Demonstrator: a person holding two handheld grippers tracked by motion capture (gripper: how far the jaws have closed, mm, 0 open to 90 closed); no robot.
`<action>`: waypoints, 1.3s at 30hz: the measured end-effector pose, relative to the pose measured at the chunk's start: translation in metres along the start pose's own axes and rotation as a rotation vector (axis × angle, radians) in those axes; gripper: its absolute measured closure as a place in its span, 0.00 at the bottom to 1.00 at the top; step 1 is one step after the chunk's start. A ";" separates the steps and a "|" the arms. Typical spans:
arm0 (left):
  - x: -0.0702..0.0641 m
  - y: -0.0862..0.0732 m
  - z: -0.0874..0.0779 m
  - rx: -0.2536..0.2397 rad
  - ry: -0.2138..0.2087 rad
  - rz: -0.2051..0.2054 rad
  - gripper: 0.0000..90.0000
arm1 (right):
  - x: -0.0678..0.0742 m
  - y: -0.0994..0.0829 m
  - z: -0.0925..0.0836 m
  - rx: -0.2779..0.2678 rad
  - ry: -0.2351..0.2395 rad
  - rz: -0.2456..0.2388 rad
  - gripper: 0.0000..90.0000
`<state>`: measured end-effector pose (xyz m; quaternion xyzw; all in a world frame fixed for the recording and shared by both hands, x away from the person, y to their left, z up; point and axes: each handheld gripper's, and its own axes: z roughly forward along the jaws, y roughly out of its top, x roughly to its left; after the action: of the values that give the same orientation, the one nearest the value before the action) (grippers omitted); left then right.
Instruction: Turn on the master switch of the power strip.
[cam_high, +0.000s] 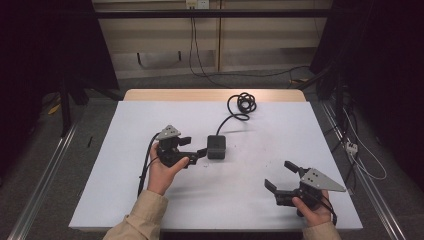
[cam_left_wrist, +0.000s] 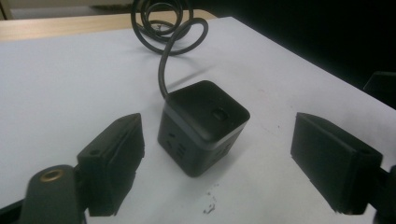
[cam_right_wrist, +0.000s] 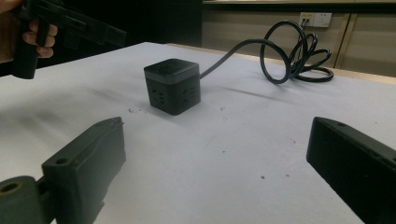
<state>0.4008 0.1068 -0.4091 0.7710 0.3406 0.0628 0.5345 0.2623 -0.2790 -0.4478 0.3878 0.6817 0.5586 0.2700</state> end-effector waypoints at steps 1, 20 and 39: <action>0.001 -0.001 -0.003 -0.007 -0.003 -0.004 0.17 | 0.000 0.000 0.000 0.001 0.002 0.001 0.04; 0.014 -0.030 -0.045 -0.018 0.013 0.017 0.09 | 0.002 0.001 0.002 0.000 0.005 -0.002 0.04; 0.034 -0.060 -0.092 -0.021 0.080 0.023 0.08 | 0.003 0.001 0.002 0.002 0.007 -0.003 0.04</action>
<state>0.3571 0.2105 -0.4319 0.7661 0.3521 0.1031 0.5277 0.2622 -0.2751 -0.4475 0.3852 0.6836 0.5591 0.2679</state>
